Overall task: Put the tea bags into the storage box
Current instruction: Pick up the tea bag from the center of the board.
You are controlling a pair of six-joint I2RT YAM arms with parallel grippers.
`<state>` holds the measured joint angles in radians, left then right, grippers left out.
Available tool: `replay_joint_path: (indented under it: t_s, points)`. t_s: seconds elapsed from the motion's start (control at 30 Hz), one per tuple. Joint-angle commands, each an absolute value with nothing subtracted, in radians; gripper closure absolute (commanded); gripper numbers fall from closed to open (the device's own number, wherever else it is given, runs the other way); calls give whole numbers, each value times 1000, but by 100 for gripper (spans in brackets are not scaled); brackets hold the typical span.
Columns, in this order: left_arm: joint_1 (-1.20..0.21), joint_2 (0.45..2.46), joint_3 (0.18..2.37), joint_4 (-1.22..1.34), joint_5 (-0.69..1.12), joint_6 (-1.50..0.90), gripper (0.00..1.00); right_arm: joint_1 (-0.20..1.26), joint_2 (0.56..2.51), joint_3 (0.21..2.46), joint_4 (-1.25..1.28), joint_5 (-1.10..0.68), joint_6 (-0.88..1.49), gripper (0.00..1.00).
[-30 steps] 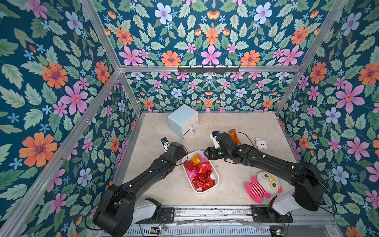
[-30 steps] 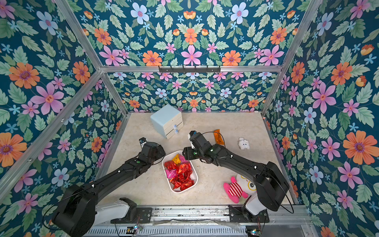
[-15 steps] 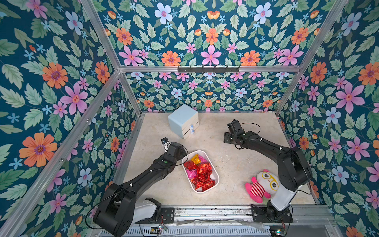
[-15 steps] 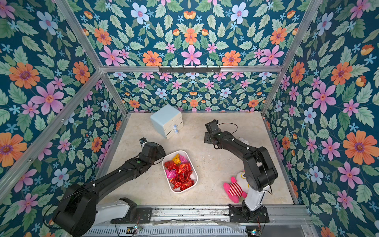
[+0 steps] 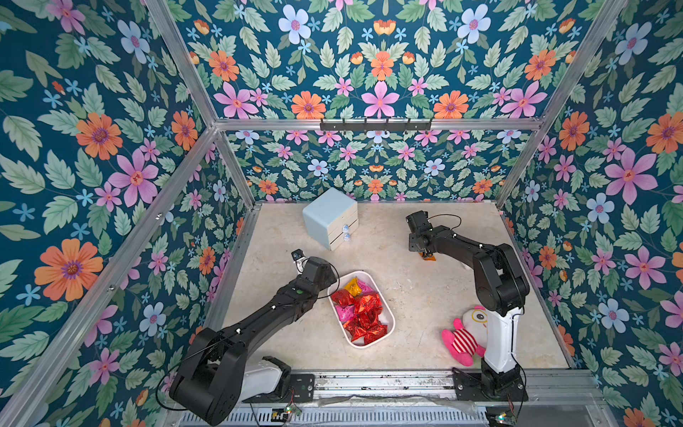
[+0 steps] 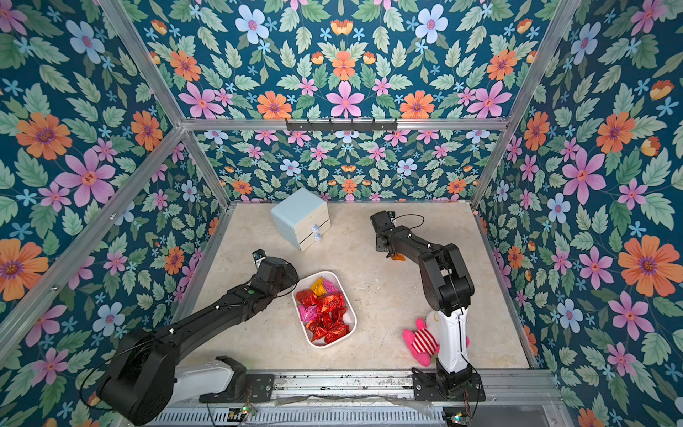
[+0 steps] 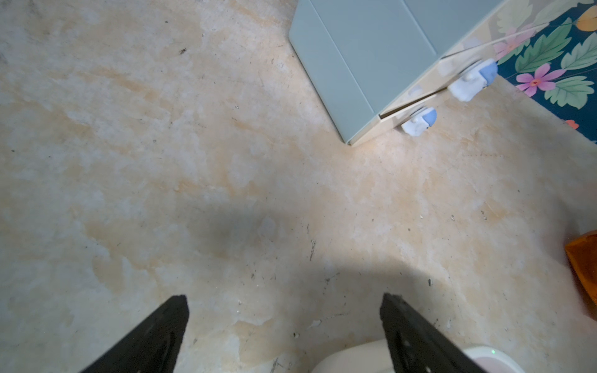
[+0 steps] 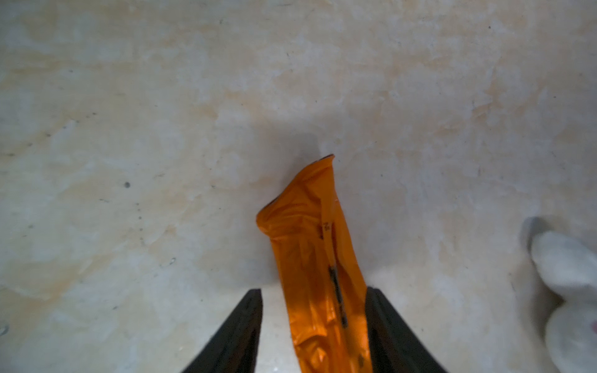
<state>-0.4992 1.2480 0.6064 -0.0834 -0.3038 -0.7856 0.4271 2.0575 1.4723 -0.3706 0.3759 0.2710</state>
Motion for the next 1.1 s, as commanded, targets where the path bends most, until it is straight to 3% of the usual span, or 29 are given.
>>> replay_joint_path:
  t_s: [0.0,0.13,0.37,0.7,1.07]
  points:
    - [-499,1254,603,-80,-306,-780,1,411,2058,1464,-369,347,268,62]
    - [-499,1255,596,-77,-301,-784,1,394,2062,1435,-356,306,270,72]
    - [-499,1253,595,-74,-303,-788,1,393,1997,1351,-293,253,264,100]
    - [-499,1262,597,-49,-286,-804,1,458,1753,1197,-244,81,247,100]
    - [-499,1237,602,-67,-281,-815,1,790,1505,1019,-149,-15,260,100]
